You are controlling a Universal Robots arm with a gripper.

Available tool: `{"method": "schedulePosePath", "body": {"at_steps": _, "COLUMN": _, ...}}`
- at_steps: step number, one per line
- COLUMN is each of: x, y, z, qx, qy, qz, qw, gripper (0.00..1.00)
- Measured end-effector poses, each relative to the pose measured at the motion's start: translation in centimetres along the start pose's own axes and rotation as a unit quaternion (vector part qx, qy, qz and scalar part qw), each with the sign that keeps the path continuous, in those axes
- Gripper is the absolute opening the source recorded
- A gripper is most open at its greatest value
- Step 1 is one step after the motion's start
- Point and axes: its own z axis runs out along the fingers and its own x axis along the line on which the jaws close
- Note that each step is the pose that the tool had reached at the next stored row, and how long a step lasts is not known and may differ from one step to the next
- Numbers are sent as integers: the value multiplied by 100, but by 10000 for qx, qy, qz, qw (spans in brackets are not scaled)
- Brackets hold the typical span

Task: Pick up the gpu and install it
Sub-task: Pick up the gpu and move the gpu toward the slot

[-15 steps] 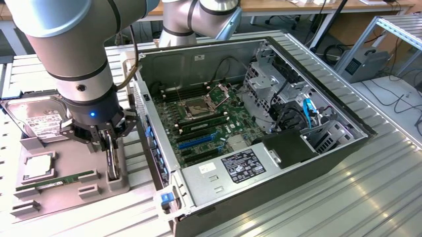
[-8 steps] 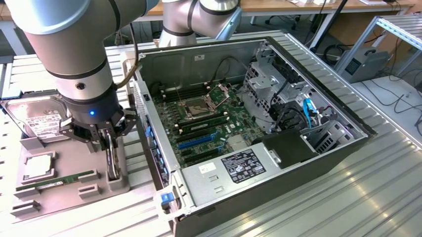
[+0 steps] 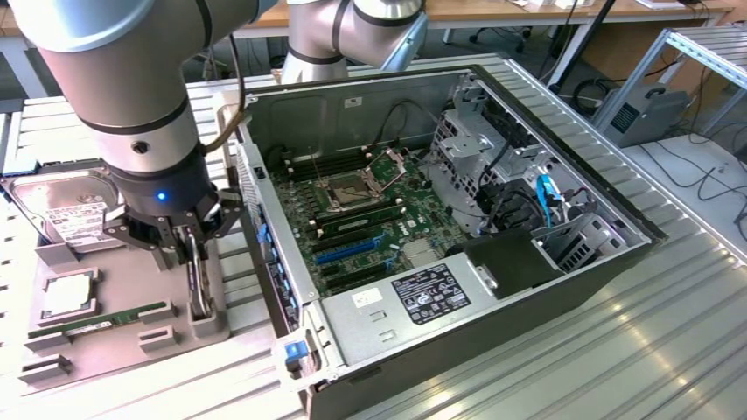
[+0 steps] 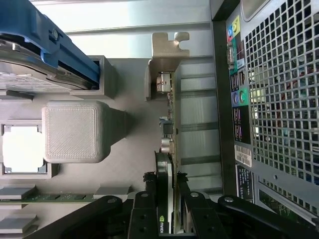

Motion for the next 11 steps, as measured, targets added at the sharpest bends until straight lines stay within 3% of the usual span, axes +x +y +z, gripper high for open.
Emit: {"method": "schedulePosePath", "body": {"at_steps": 11, "x": -2, "y": 4, "z": -93, "qx": 0, "qy": 0, "qz": 0, "qw": 10000, "gripper": 27}}
